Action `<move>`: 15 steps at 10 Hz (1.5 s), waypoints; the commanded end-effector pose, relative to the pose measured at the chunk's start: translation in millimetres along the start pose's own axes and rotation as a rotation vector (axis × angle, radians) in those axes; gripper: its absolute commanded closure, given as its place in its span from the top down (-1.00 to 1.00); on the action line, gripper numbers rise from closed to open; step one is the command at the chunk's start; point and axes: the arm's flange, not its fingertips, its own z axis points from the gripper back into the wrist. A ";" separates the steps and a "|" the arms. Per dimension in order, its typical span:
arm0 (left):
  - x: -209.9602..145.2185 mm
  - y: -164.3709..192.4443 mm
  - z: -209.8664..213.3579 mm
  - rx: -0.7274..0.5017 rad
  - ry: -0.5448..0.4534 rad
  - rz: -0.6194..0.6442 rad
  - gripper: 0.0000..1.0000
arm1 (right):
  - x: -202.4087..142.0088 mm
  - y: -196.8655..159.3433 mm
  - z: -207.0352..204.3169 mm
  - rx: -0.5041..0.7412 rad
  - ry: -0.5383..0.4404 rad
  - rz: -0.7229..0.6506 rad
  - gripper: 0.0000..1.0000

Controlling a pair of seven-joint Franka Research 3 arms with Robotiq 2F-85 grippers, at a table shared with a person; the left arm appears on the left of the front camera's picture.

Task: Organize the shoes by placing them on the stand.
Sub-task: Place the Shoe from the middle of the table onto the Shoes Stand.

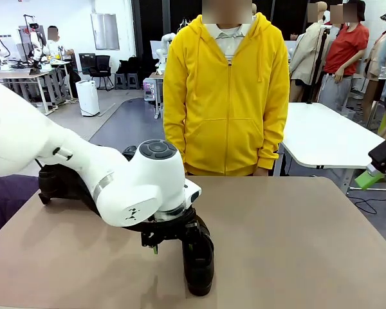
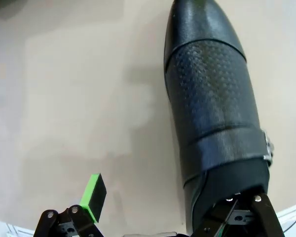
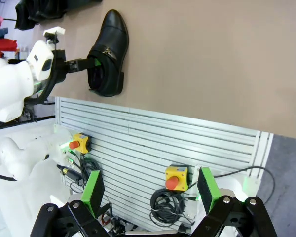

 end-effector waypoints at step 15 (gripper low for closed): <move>4.8 -6.7 13.8 -0.023 0.023 0.006 -1.00 | 1.2 -1.8 2.6 0.018 0.003 0.022 1.00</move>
